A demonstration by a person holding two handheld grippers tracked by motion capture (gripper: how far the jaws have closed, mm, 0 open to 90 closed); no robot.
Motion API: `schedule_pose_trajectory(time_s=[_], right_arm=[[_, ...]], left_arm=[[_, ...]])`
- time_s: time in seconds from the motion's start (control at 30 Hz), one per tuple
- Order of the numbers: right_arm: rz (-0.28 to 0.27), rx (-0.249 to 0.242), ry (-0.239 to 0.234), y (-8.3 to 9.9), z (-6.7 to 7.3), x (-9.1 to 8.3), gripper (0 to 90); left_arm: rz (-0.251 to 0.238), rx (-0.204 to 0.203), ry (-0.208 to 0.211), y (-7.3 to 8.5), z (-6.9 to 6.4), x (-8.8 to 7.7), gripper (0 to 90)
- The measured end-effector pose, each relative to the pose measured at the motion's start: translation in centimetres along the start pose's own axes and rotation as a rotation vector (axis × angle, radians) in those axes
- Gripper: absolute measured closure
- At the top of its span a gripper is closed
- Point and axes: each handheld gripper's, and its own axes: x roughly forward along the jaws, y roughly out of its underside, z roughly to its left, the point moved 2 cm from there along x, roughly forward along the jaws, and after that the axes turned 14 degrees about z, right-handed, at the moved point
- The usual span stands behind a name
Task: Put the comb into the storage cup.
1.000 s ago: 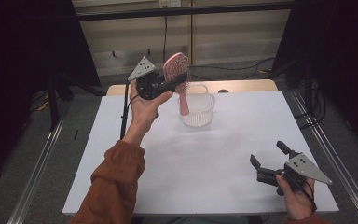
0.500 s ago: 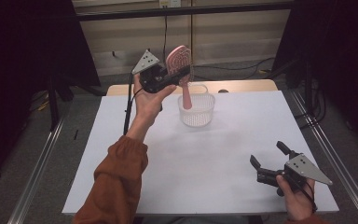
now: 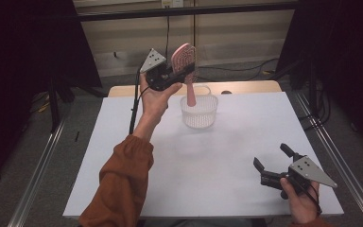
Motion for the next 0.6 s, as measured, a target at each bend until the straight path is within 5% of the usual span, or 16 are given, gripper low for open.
schedule_pose_trajectory(time_s=[0.6], right_arm=[[0.004, -0.005, -0.02, 0.1, 0.1, 0.0, 0.0]], left_arm=[[0.058, 0.028, -0.022, 2.8, 0.1, 2.6, 64.2]])
